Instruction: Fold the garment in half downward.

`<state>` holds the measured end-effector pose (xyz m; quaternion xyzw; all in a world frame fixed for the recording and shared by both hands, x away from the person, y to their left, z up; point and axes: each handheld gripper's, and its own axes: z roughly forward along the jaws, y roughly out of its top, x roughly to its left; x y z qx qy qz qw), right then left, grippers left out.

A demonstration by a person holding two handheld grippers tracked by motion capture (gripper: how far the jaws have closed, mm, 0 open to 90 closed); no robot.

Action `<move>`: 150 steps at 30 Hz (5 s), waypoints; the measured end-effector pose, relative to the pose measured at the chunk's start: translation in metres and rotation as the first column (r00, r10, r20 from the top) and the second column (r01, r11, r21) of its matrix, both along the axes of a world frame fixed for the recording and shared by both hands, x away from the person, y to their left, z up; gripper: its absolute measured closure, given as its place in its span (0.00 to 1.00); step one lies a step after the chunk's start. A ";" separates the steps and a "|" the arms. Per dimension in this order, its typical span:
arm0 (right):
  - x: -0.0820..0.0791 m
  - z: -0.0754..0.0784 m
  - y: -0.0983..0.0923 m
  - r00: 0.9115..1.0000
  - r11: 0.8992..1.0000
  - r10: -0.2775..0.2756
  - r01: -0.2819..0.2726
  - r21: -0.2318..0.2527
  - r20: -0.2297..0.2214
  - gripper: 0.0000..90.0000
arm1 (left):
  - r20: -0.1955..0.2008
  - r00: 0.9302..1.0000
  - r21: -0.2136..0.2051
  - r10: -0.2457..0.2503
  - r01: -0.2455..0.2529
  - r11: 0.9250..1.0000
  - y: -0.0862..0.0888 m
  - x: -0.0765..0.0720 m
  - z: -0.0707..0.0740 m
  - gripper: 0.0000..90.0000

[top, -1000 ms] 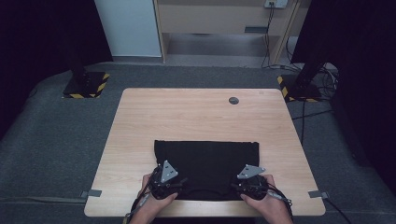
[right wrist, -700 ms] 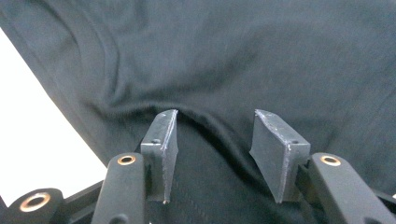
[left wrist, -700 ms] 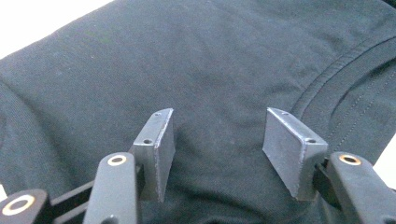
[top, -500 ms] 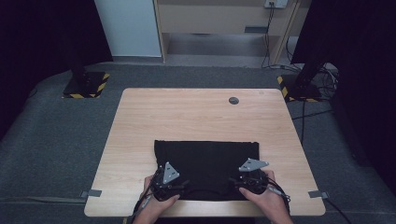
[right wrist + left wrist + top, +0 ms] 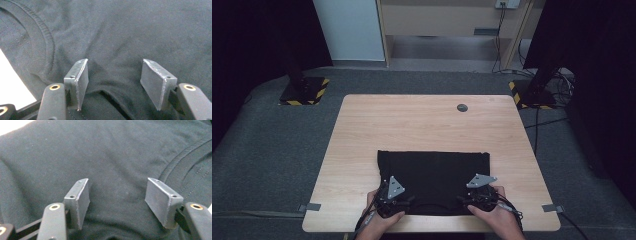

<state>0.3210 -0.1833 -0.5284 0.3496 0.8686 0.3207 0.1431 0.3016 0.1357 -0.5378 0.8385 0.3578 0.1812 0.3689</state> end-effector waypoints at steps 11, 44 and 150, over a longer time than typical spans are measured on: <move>0.019 0.016 0.011 0.999 1.000 -0.003 0.001 0.031 0.045 0.22 | 0.005 1.000 -0.026 0.016 -0.016 1.000 0.003 0.002 0.000 0.26; 0.130 -0.011 0.119 0.988 0.982 0.153 -0.153 0.107 0.010 0.04 | -0.023 1.000 -0.033 0.015 -0.015 0.999 -0.007 0.022 -0.003 0.22; 0.032 0.029 0.142 0.948 0.948 0.317 -0.318 0.032 0.029 0.06 | -0.017 1.000 0.015 -0.010 0.010 1.000 0.023 0.144 0.070 0.07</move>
